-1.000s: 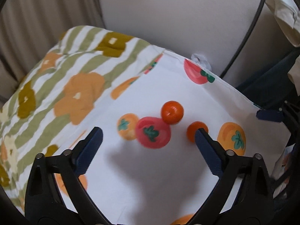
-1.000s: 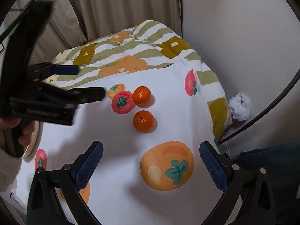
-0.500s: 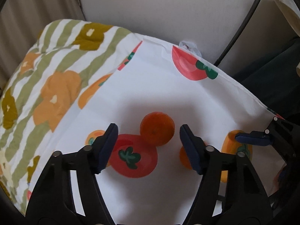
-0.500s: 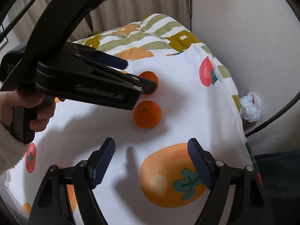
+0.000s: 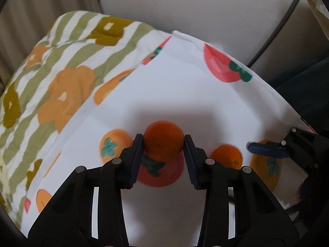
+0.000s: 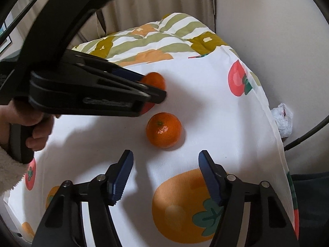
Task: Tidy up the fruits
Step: 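Close the left tool on its mandarin while the right tool grasps the other mandarin, then carry both mandarins over the cream bowl with both tools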
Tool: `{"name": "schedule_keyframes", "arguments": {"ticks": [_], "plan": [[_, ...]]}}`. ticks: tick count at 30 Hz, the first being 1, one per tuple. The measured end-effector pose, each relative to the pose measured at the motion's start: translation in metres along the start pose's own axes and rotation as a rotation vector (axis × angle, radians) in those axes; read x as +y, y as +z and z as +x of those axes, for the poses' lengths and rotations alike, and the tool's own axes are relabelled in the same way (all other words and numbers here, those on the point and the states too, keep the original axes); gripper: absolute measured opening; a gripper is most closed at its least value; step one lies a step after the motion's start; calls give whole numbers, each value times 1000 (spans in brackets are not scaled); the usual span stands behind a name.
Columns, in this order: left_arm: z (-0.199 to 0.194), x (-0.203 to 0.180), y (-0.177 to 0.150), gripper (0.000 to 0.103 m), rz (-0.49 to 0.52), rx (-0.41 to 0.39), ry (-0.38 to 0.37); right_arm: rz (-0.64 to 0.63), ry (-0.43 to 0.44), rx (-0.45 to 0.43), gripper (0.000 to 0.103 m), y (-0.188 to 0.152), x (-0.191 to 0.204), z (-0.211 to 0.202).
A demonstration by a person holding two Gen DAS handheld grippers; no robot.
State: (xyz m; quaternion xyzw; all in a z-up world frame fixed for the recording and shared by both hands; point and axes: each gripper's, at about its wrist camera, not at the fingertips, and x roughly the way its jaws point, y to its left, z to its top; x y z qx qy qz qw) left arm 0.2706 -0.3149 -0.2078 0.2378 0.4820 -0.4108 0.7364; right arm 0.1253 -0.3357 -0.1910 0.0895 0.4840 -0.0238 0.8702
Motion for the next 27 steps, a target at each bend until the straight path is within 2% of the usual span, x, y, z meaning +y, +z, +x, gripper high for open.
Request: {"name": "schedule_keyframes", "arguments": {"ticks": [9,18,21,25,27], "plan": [[-13,19,-23,43,-79,-6,77,-59,11,-12,58,8,3,6],[-19,25,-45,43,-143,-7,114,-120,16,-25,55,14,6,15],[-21,27,-52,43,-163,-11,124,-144,16,-30,49,15,8,17],[-23,28,-59,43,-188,-24,135,-172,6,-45,36,17,9,21],[-25,29,-61,43,-195,-28,141,-179,4,-52,35,17,9,20]]}}
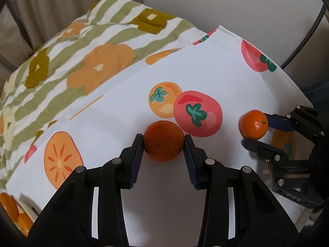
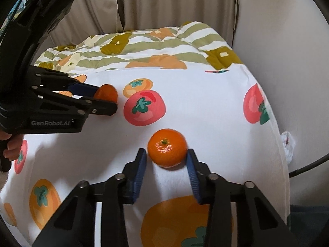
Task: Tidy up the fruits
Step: 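Carry both mandarins over the cream bowl with both tools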
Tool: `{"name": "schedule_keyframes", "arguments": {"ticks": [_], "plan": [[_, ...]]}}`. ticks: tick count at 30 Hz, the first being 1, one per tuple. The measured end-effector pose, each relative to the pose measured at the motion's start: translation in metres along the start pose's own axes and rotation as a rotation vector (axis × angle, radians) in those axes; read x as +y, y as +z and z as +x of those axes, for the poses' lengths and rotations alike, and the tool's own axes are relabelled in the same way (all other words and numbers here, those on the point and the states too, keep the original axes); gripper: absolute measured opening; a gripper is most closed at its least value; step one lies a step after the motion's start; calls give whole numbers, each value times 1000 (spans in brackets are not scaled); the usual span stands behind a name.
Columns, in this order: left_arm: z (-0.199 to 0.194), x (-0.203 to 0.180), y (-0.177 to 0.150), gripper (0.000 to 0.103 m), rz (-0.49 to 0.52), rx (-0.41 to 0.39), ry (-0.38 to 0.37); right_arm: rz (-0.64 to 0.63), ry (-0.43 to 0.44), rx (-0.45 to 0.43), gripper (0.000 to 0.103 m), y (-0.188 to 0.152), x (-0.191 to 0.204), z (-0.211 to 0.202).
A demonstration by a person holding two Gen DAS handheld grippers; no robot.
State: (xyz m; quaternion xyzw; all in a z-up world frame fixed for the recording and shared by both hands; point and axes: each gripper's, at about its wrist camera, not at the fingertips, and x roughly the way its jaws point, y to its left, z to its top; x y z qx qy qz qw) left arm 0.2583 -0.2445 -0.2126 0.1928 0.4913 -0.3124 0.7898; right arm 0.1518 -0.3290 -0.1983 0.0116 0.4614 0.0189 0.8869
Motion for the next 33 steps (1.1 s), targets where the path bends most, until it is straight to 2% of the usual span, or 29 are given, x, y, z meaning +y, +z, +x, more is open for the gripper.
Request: {"name": "schedule_keyframes", "arguments": {"ticks": [10,18,25,33], "plan": [[-14,7,-8,43,-47,-14,21,-13,22,-35,35,4,4,-14],[-60,29,-20,43,-132,-68,60,-23,50,-72,35,21,14,-40],[-114,61,-49,43,-241,-114,113,-96,109,-101,35,40,53,-64],[-172,110,-103,43,-371,-144,211,-198,226,-123,35,63,116,-75]]}}
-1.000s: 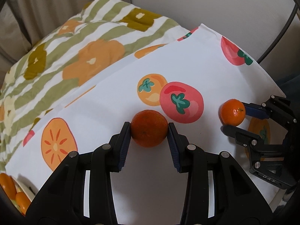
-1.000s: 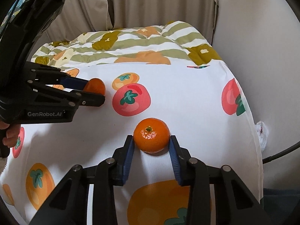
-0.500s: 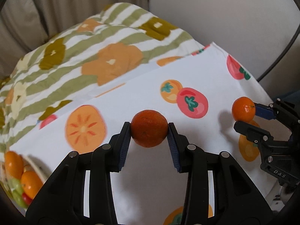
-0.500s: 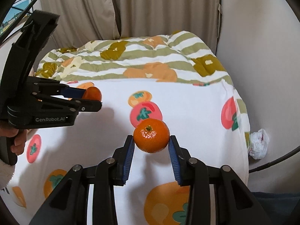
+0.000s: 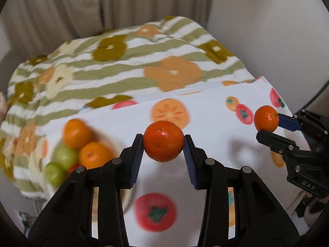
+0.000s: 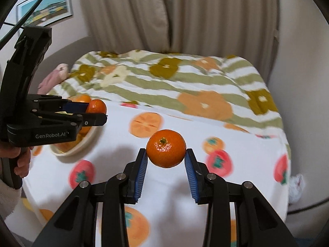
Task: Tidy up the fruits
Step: 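Carry both mandarins over the cream bowl with both tools, then open the left tool over the bowl while the right tool releases its mandarin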
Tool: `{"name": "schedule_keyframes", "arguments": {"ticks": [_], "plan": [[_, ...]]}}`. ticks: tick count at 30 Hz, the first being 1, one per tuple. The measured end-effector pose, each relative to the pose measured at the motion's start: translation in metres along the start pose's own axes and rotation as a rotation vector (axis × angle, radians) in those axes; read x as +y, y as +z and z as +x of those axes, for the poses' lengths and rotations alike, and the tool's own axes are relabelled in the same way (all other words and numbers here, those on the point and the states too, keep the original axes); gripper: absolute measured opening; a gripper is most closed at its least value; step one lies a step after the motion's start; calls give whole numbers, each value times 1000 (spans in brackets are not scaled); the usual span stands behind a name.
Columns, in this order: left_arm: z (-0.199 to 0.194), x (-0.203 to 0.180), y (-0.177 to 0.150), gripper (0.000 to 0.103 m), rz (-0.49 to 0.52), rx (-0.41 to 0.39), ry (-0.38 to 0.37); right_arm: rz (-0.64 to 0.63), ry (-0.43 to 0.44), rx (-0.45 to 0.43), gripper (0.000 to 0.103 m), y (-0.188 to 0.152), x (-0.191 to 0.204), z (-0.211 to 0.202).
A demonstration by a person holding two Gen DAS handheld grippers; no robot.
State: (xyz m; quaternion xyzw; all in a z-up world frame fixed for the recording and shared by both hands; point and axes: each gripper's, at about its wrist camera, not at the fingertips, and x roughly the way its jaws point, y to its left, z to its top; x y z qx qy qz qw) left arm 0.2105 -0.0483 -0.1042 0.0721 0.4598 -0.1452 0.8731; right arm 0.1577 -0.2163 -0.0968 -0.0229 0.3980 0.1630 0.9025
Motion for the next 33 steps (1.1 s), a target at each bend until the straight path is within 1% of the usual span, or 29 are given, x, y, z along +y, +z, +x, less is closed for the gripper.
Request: {"name": "schedule_keyframes", "arguments": {"ticks": [4,8,13,16,22,29,30,31,32,33], "plan": [[-16,40,-14,43,-56,-2,50,-53,74,1,35,16,35,15],[-24,80,-31,43,-110,6,96,-78,147,19,35,25,67,31],[-25,119,-51,43,-169,27,125,-95,231,45,35,39,105,56],[-20,135,-62,43,-188,40,122,-107,255,57,35,46,125,70],[2,150,-76,43,-159,73,108,-134,269,82,35,55,158,96],[17,149,-78,44,-81,93,94,-135,258,101,35,57,168,109],[17,149,-78,46,-78,92,92,-133,255,103,35,57,168,110],[17,151,-78,57,-76,88,91,-130,253,105,35,57,168,110],[14,152,-78,80,-77,78,92,-127,250,106,35,58,168,111],[11,153,-78,93,-78,67,95,-124,248,106,35,59,169,111]]}}
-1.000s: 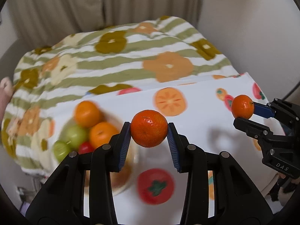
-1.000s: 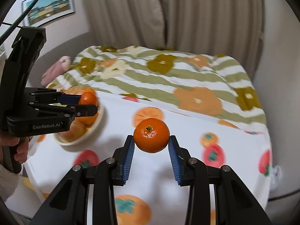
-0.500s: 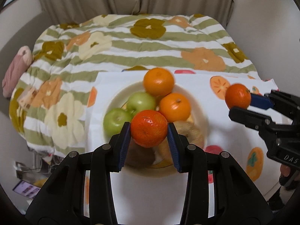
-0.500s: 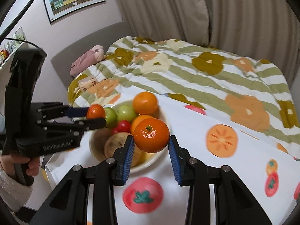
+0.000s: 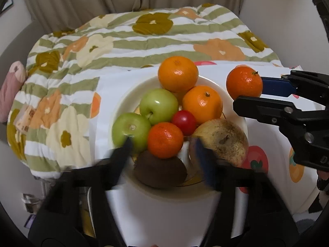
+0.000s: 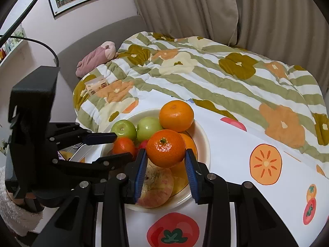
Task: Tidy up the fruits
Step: 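Open the left tool over the bowl while the right tool releases its mandarin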
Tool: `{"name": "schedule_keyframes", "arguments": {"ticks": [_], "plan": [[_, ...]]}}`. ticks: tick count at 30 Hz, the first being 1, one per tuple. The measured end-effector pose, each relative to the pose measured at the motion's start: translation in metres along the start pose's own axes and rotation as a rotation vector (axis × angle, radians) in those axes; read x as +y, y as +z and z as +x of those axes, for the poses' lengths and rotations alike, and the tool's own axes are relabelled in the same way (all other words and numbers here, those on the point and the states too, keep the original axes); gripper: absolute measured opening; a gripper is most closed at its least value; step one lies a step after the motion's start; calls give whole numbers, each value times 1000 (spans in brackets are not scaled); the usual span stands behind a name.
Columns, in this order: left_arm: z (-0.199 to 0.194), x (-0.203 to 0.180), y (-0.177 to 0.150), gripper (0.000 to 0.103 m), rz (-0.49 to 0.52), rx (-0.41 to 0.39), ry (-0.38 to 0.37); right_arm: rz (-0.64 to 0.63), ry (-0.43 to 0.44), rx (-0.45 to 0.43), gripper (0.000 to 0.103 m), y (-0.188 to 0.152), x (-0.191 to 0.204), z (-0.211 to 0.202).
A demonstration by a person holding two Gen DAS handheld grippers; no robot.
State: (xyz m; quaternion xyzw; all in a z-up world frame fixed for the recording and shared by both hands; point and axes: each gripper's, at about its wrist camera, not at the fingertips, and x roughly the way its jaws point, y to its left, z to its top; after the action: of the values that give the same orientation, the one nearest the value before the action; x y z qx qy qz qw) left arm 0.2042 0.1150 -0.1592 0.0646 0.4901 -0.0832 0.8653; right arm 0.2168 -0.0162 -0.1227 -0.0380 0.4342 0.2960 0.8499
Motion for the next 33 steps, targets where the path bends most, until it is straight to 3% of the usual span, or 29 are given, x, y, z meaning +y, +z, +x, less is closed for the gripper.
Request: {"name": "schedule_keyframes", "arguments": {"ticks": [1,4,19,33], "plan": [[-5,2,0,103,-3,-26,0,3,-3,0,34,1,0,0],[-17,8,0,103,-5,-63,-11,9,-6,0,34,3,0,1],[-33,40,-18,103,7,-31,36,0,43,61,34,17,28,37],[-31,59,-20,103,-16,-36,14,50,-44,73,35,19,21,54]]}}
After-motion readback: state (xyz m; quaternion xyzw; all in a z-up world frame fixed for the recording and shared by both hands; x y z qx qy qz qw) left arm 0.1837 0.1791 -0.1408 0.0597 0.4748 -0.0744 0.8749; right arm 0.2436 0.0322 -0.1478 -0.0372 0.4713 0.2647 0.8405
